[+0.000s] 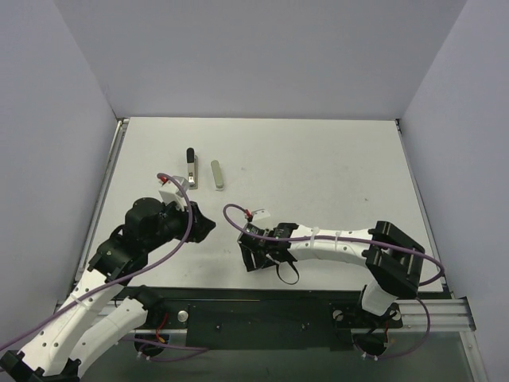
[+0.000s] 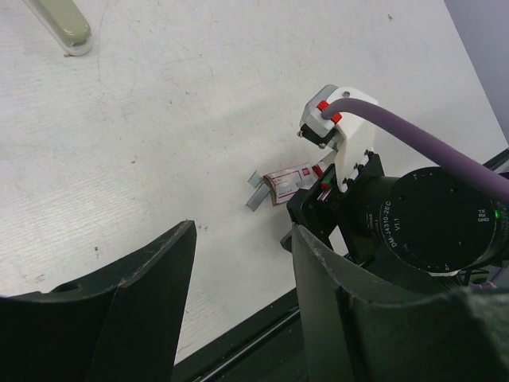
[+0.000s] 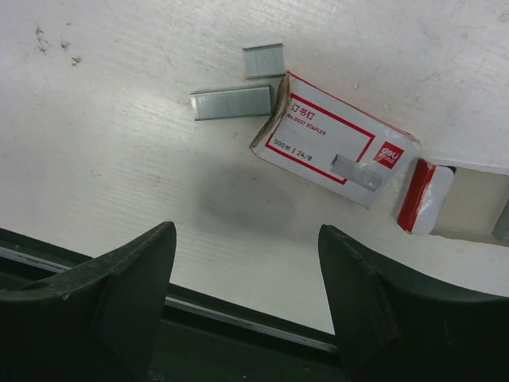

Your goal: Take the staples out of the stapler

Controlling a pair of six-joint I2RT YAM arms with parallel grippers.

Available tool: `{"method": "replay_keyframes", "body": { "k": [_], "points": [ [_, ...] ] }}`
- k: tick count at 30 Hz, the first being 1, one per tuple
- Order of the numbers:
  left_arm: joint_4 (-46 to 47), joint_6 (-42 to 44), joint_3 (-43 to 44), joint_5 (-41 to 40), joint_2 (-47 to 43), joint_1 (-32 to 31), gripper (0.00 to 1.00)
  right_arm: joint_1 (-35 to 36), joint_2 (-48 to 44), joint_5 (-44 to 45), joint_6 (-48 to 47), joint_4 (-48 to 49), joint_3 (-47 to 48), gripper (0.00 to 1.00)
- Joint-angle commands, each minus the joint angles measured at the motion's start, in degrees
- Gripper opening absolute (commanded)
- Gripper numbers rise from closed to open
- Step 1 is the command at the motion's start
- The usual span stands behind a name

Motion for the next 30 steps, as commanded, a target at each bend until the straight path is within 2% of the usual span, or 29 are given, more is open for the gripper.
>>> {"method": "replay_keyframes", "body": {
  "k": [1,18,30],
  "points": [
    [-0.16,0.43,0.23,-1.29,0.17,0.61,0.61,0.12,0.26,-1.8,2.18,2.47,-0.11,0.67],
    [0.46,0.34,-0.04,0.64,0.78,2.1,0.61,-3.31,4.65,-3.83,2.53,6.61,-0.99,0.68],
    [0.63,0.34,-0.04,0.99,1.14,2.54,0.61,-11.31,5.62,-3.83,1.3,9.16,-1.87,0.68]
  ]
}}
